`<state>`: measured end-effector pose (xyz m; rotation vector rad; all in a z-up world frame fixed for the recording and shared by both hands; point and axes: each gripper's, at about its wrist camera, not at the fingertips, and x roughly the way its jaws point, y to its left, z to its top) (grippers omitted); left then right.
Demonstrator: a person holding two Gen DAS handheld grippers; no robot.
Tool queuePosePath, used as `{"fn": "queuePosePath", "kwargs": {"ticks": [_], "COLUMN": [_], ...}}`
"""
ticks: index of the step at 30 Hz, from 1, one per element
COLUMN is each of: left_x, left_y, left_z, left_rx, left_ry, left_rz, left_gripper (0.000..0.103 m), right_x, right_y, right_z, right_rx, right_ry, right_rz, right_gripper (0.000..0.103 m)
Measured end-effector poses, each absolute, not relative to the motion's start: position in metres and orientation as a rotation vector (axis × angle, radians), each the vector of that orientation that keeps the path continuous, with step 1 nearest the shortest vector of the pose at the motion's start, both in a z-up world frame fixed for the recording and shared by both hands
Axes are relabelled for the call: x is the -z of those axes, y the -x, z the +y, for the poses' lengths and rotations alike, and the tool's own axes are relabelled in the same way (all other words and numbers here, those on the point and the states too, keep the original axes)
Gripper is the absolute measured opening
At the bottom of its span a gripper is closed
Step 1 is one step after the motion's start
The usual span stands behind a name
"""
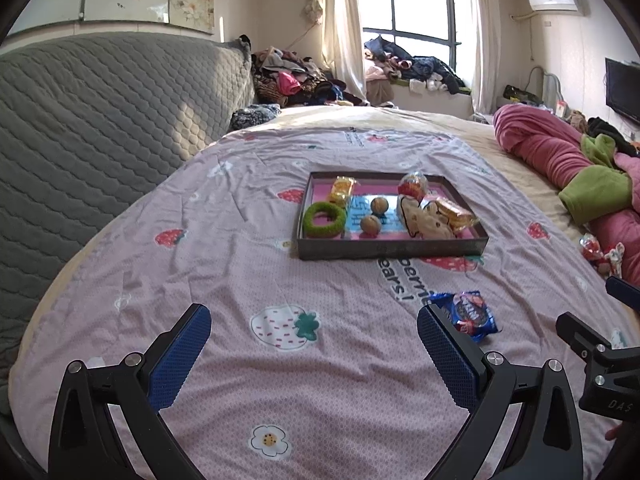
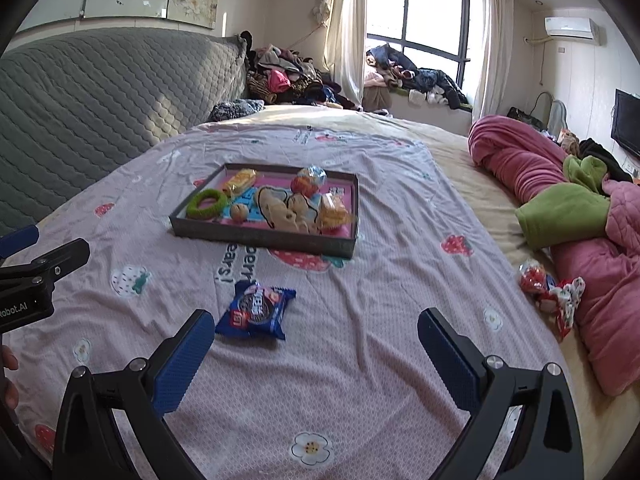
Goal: Organize objects
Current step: 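Move both tools back from the tray toward the blue cookie packet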
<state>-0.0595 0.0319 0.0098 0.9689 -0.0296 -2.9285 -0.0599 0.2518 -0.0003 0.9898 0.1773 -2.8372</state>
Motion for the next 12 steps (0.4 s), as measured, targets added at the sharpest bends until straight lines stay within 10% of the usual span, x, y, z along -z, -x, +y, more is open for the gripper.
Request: {"fn": "queuePosePath", "kwargs": {"ticks": [12], "left_x": [0.028], "left_y": [0.066], "left_z": [0.035], "left_rx": [2.931], "left_ry": [-1.050], "left_rz": [0.006], "left_gripper": [0.103], "right_x": [0.028], "right_y": [0.062], "right_z": [0.257], "right_rx": [2.823], "right_ry": [-1.064], "right_rz": [0.179], "right_gripper": [0.103]}}
